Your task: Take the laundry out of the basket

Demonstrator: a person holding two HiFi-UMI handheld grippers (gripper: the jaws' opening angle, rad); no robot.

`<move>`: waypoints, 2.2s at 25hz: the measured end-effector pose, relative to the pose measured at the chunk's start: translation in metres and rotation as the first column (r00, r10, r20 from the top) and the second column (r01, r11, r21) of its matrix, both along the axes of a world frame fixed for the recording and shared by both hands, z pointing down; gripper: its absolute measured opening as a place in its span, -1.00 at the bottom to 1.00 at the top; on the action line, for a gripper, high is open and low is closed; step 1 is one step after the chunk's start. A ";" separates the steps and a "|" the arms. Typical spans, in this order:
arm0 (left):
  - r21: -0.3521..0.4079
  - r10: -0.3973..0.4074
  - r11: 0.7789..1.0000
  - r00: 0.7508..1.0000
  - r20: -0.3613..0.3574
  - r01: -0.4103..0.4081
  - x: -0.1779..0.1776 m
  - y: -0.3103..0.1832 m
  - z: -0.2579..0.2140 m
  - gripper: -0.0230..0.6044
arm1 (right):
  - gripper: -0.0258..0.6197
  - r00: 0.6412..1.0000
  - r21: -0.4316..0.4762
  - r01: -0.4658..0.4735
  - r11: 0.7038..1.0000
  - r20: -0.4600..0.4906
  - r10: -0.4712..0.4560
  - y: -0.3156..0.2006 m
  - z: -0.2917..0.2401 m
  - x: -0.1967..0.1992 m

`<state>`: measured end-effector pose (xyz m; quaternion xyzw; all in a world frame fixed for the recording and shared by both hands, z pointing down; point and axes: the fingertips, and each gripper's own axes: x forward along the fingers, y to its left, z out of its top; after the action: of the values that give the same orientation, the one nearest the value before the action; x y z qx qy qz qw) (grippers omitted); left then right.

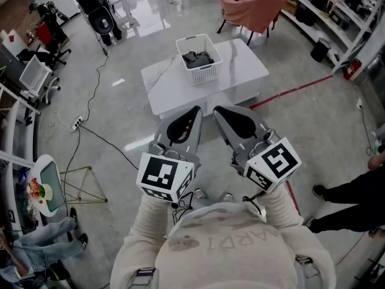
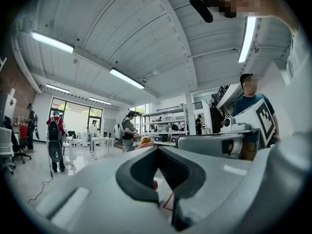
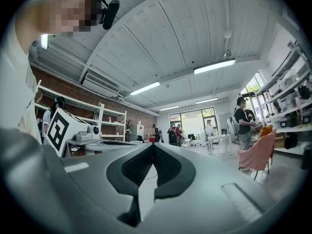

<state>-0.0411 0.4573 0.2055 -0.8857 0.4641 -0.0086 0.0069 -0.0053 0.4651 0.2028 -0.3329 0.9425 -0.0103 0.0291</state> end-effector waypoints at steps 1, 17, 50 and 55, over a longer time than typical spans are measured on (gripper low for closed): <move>0.000 0.001 1.000 1.000 0.000 -0.001 -0.004 -0.002 -0.001 -0.93 | -0.84 1.000 0.001 -0.003 1.000 0.001 0.003 -0.003 0.000 -0.002; -0.011 0.048 0.999 0.999 -0.024 -0.049 -0.043 -0.058 0.015 -0.92 | -0.80 0.994 0.029 -0.099 0.995 -0.033 0.100 -0.059 0.009 0.002; 0.011 -0.076 0.997 0.997 -0.025 0.077 0.011 -0.419 0.014 -0.92 | -0.78 0.998 0.054 0.043 0.998 -0.040 -0.041 -0.422 0.010 0.048; -0.016 -0.047 0.999 0.999 -0.024 0.047 0.000 -0.459 0.030 -0.92 | -0.78 0.999 0.041 0.015 0.999 -0.045 -0.013 -0.461 0.019 0.036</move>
<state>-0.0413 -0.0015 0.2355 -0.8746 0.4848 -0.0015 -0.0056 0.0308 0.0044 0.2217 -0.3259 0.9451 0.0163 0.0150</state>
